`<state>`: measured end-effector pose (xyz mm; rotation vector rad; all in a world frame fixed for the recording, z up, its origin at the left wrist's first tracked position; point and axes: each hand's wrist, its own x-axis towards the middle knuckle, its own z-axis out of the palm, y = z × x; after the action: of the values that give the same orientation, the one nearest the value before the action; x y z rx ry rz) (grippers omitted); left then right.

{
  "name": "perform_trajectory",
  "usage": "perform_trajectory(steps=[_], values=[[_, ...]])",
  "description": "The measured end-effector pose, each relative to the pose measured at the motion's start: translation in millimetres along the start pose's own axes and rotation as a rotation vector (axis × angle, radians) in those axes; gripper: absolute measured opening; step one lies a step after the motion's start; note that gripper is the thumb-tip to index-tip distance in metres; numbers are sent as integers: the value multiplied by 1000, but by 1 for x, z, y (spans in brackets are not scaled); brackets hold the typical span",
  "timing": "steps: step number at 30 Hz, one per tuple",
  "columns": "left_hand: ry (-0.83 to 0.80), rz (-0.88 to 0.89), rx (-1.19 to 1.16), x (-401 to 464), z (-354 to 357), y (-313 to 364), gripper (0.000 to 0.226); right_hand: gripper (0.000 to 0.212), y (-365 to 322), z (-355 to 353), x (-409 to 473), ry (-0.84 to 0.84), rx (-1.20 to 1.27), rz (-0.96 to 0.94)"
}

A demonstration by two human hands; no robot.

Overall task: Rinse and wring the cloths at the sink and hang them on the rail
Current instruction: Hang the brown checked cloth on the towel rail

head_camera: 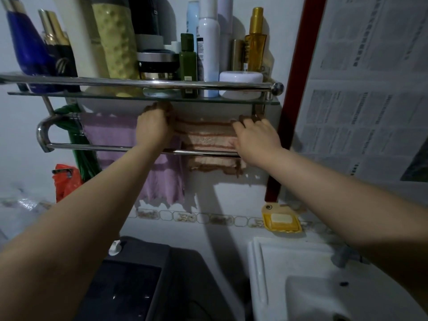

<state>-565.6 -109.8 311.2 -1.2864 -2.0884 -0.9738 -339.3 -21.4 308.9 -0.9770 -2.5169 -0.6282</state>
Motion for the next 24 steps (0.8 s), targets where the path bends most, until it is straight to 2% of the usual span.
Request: perform_trajectory(steps=[1,5,8,11,13,16,19,21,24], values=[[14,47,2,0,0,0,31,47,0,0,-2,15,2,0],[-99,204,113,-4,7,0,33,50,-2,1,-5,29,-2,2],[-34,220,130,-12,8,0,31,50,-1,1,-7,23,10,-6],[101,330,63,-30,12,10,26,44,0,6,-16,54,67,-25],[170,427,-7,-49,16,27,22,40,0,11,-26,117,148,-43],[160,516,-153,-81,28,64,17,36,6,21,-46,251,241,-71],[93,485,-429,-115,41,105,14,36,21,36,-74,385,324,-83],[-41,408,-557,-135,51,129,16,32,35,48,-98,429,373,-93],[-297,323,-621,-163,79,158,16,33,61,70,-138,331,448,-29]])
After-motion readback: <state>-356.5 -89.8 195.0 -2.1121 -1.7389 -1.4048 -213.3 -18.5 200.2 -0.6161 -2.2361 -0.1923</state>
